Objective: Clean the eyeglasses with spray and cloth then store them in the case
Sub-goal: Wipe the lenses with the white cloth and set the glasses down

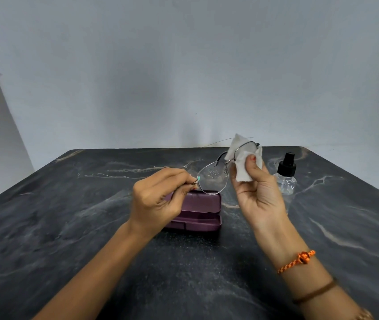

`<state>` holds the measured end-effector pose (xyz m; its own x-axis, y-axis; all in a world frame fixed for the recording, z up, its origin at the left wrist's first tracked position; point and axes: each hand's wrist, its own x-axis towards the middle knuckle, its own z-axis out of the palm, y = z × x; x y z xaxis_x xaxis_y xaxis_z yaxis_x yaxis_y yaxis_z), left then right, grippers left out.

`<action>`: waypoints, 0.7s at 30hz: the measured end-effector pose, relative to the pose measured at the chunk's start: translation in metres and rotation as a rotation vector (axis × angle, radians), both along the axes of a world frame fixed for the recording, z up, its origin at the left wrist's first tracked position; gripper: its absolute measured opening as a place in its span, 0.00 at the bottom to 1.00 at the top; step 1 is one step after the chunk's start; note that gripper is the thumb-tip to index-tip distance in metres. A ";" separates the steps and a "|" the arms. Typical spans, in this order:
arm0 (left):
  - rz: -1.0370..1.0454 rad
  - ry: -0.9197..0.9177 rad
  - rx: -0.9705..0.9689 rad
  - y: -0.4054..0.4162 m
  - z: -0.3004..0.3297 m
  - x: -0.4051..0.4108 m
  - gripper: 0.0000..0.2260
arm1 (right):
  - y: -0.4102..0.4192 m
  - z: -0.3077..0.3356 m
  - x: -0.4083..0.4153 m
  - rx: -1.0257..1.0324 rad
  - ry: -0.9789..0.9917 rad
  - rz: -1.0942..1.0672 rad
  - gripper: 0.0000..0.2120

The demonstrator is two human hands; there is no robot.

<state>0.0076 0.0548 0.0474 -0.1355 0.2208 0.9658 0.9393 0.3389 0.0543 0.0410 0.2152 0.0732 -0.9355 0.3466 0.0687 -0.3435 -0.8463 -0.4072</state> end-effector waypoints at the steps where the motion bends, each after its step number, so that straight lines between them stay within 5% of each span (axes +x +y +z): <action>1: 0.001 0.002 0.003 -0.001 0.000 0.000 0.02 | -0.001 0.000 0.000 0.025 -0.014 -0.017 0.06; 11: -0.001 -0.022 0.017 -0.001 0.003 0.000 0.01 | 0.012 0.002 0.003 0.422 -0.212 -0.158 0.03; 21: 0.005 -0.012 -0.018 -0.002 0.004 -0.001 0.03 | 0.004 0.004 0.002 0.015 -0.161 -0.029 0.06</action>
<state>0.0066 0.0527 0.0515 -0.1482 0.2379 0.9599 0.9370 0.3443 0.0594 0.0429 0.2197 0.0769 -0.9243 0.3741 -0.0760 -0.2972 -0.8302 -0.4717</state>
